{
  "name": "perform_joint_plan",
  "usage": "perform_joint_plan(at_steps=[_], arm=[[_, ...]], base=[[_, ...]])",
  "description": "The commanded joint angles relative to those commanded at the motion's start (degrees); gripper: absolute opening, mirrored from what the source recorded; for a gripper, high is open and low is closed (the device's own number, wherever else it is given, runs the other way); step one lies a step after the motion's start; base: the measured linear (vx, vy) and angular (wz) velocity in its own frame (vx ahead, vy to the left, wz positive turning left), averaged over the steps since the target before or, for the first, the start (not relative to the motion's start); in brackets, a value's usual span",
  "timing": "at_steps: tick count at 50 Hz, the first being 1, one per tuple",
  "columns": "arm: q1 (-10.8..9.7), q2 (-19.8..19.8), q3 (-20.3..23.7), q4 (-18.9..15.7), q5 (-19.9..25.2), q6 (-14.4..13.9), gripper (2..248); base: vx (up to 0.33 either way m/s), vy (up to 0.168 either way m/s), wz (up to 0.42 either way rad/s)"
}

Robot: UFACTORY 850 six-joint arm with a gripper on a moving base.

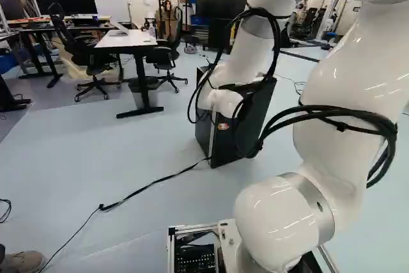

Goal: Open the fridge door

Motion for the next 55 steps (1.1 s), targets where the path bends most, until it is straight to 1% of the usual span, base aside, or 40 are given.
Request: perform_joint_plan(at_steps=[11, 31, 40, 55], arm=[[0.5, -2.9, -1.6, 3.3, 0.0, 0.0, 247], [0.4, -8.8, -5.1, 9.1, 0.0, 0.0, 247], [0.5, -11.6, -6.9, 10.5, 0.4, 0.0, 247], [0.8, -16.4, -10.3, 11.7, 2.1, 0.0, 247]], base=[[0.0, 0.0, 0.0], [0.0, 0.0, 0.0], [0.0, 0.0, 0.0], [0.0, 0.0, 0.0]])
